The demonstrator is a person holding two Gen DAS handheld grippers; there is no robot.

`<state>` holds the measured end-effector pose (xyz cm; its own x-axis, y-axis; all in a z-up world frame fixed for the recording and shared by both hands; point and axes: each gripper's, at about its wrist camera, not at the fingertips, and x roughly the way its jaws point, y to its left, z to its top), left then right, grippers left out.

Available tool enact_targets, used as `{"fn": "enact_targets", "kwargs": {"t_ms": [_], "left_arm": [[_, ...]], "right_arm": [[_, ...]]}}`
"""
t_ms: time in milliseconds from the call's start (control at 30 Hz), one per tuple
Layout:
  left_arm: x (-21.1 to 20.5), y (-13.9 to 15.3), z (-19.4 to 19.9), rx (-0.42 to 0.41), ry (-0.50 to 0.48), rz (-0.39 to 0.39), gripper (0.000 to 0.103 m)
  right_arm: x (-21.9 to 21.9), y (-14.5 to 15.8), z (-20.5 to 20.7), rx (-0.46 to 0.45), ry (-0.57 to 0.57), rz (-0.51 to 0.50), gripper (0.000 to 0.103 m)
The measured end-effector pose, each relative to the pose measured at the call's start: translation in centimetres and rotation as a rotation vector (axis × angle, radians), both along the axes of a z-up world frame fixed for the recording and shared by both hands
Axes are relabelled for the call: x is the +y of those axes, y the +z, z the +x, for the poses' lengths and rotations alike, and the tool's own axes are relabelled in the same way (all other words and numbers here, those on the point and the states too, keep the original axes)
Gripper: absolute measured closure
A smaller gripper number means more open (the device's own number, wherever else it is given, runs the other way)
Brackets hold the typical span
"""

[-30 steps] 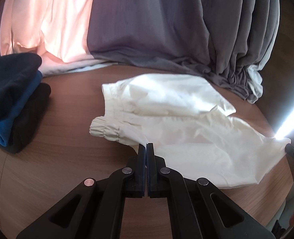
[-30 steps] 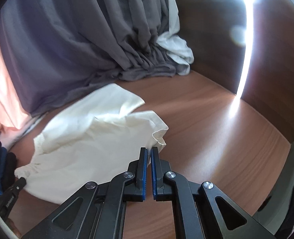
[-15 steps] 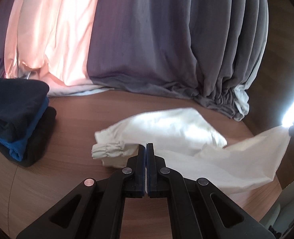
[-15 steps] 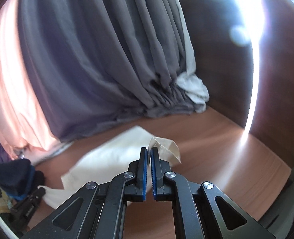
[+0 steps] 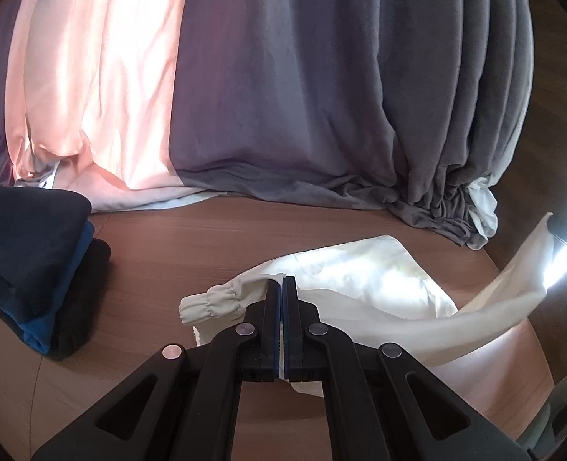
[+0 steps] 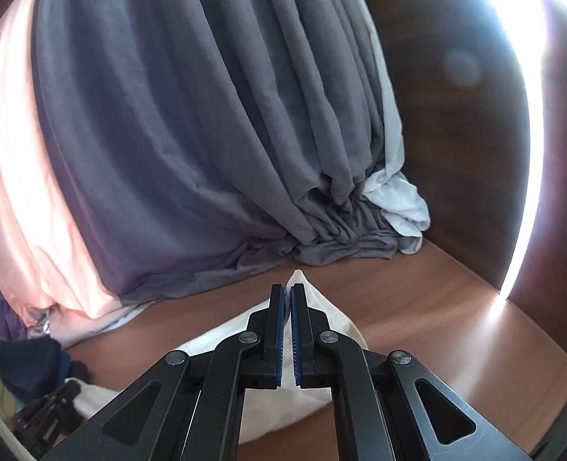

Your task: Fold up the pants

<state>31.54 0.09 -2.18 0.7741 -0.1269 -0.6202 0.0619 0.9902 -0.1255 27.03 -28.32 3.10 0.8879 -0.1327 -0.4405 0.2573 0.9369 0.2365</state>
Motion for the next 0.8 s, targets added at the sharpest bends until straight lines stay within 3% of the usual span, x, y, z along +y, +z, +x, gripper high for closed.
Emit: {"fn": "enact_targets", "kwargs": {"t_ms": [233,433,800], "left_arm": [[-0.1,0.1,3.1,0.016,0.042,0.034,0.100],[-0.1,-1.2,6.6,0.083,0.075,0.045,0.100],[-0.3,-5.2,11.7,0.213,0.143,0.056,0.100]], "right_arm": [[-0.6,0.0,5.0,0.022,0.014,-0.006,0.098],[-0.6,-0.4,9.6,0.057,0.034,-0.028,0.098],[-1.4,-5.5,18.4,0.198,0.065,0.011,0.098]]}}
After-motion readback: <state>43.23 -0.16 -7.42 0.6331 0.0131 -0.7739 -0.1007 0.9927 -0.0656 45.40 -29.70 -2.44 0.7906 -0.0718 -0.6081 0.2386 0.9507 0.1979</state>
